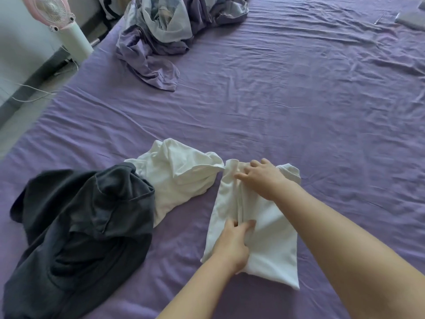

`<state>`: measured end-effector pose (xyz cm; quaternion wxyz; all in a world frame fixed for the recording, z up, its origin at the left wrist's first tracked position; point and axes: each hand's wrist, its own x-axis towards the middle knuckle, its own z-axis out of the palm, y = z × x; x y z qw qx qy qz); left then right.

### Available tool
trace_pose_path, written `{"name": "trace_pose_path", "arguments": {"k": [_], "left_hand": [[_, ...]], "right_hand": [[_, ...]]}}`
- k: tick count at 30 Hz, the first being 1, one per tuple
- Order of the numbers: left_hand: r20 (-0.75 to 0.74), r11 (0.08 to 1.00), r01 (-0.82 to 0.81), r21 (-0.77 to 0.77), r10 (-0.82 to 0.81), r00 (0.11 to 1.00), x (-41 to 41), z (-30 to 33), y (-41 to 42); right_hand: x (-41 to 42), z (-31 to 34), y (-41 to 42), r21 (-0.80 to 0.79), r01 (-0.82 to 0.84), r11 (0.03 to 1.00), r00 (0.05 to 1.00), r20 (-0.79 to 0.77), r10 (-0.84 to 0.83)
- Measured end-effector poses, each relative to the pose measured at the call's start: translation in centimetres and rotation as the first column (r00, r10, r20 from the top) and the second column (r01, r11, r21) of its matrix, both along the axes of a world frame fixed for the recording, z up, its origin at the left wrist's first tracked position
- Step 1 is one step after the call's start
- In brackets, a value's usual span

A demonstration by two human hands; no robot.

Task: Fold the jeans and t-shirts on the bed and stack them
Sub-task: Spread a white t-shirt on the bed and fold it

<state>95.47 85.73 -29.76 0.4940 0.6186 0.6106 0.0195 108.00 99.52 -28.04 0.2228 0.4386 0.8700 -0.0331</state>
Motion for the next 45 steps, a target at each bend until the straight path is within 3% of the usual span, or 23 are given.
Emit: {"name": "trace_pose_path", "arguments": {"k": [3,8,12,15,17,20,22,25,27,31,36,40,45], "left_hand": [[-0.02,1.0,-0.008,0.003,0.008,1.0,-0.4,-0.1,0.0],[-0.171,0.997,0.025,0.071,-0.012,0.985,-2.3,0.8,0.8],[-0.342,0.992,0.046,0.116,-0.004,0.94,-3.3,1.2,1.5],[-0.292,0.984,-0.091,0.151,0.132,0.947,-3.1,0.7,2.0],[-0.214,0.96,-0.252,0.121,0.273,0.938,-2.8,0.4,3.2],[-0.153,0.887,-0.457,0.058,0.46,0.874,-2.3,-0.2,5.2],[-0.094,0.831,-0.557,-0.009,0.554,0.827,-2.1,-0.6,6.1],[-0.066,0.8,-0.593,-0.093,0.589,0.806,-2.4,-1.3,6.6],[-0.001,0.786,-0.592,-0.18,0.602,0.799,-2.4,-1.1,6.4],[0.156,0.798,-0.52,-0.304,0.581,0.799,-1.6,-0.6,5.9],[0.217,0.908,-0.407,-0.103,0.419,0.882,0.7,1.7,5.6],[0.271,0.944,-0.329,-0.009,0.319,0.908,3.7,4.2,5.4],[0.263,0.973,-0.186,0.139,0.145,0.954,10.1,6.5,3.9]], "right_hand": [[-0.3,-0.3,-0.1,0.149,0.017,0.989,0.997,-0.075,-0.006],[-1.4,-0.5,0.1,0.237,0.09,0.967,0.98,-0.192,-0.044],[-2.3,-1.7,-1.1,0.103,0.264,0.959,0.917,-0.335,-0.216],[-1.2,-2.9,-4.3,0.009,0.489,0.872,0.806,-0.386,-0.448],[0.2,-3.7,-7.2,-0.05,0.673,0.738,0.657,-0.418,-0.627],[1.3,-4.4,-11.0,-0.279,0.873,0.4,0.195,-0.552,-0.811],[1.5,-4.6,-12.1,-0.417,0.877,0.238,-0.068,-0.598,-0.799],[1.8,-4.6,-12.1,-0.578,0.809,0.108,-0.267,-0.525,-0.808],[2.0,-4.2,-11.9,-0.616,0.779,0.118,-0.267,-0.496,-0.826],[2.6,-3.0,-11.9,-0.566,0.793,0.223,-0.195,-0.584,-0.788],[4.8,-0.3,-12.1,-0.43,0.866,0.253,-0.121,-0.673,-0.729],[8.5,1.8,-12.8,-0.371,0.891,0.261,-0.088,-0.706,-0.703],[15.4,4.2,-15.5,-0.334,0.916,0.221,-0.108,-0.738,-0.666]]}}
